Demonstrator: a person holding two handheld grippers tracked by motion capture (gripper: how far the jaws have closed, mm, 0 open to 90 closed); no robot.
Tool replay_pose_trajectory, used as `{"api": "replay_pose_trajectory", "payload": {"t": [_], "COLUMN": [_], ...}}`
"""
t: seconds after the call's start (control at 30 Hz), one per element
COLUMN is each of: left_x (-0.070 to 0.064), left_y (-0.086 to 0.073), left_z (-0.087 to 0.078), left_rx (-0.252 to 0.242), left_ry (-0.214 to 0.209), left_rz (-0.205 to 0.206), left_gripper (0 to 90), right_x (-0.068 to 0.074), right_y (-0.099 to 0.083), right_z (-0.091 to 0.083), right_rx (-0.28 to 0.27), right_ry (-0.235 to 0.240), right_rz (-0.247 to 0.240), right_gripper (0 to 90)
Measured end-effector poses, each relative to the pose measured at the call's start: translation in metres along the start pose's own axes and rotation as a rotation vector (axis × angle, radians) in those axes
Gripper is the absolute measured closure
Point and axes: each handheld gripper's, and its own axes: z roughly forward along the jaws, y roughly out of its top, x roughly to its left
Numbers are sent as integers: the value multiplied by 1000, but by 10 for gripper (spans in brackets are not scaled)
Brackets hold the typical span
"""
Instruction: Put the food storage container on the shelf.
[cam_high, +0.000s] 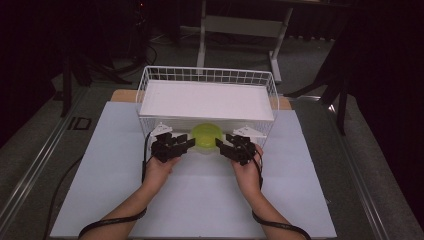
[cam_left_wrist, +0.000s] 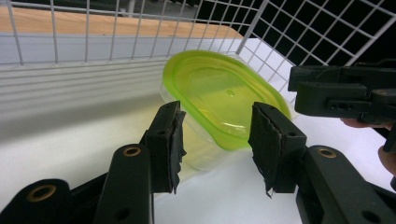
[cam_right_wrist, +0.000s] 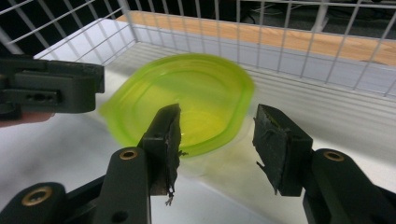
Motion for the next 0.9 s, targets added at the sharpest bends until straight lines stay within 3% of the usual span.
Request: {"api": "replay_pose_trajectory", "payload": {"t": [0.27, 0.43, 0.5, 0.57, 0.67, 0.8, 0.83, 0.9], "left_x": [-11, -16, -18, -18, -17, -13, -13, -13], "left_y": [-6, -15, -20, -24, -28, -33, -34, -37], "left_z": [-20, -32, -37, -42, -48, -51, -51, -51], "left_rx": [11, 15, 3, 5, -4, -17, -18, -21], "left_ry": [21, 27, 39, 18, 1, 45, 44, 54], "left_rz": [44, 39, 41, 37, 61, 33, 46, 72], "left_gripper": [470, 404, 359, 325, 202, 59, 15, 15], "right_x": [14, 25, 29, 31, 32, 34, 35, 35], "right_y": [-6, -18, -23, -28, -33, -38, -39, -40], "right_z": [-16, -22, -21, -21, -17, -9, -7, -2], "right_rx": [-17, -6, 5, 18, 59, 98, 108, 120], "right_ry": [23, 42, 42, 47, 67, 63, 61, 58], "right_rz": [-1, -12, -18, -31, -37, -53, -44, -39], "right_gripper": [512, 568, 618, 660, 770, 854, 883, 896]}}
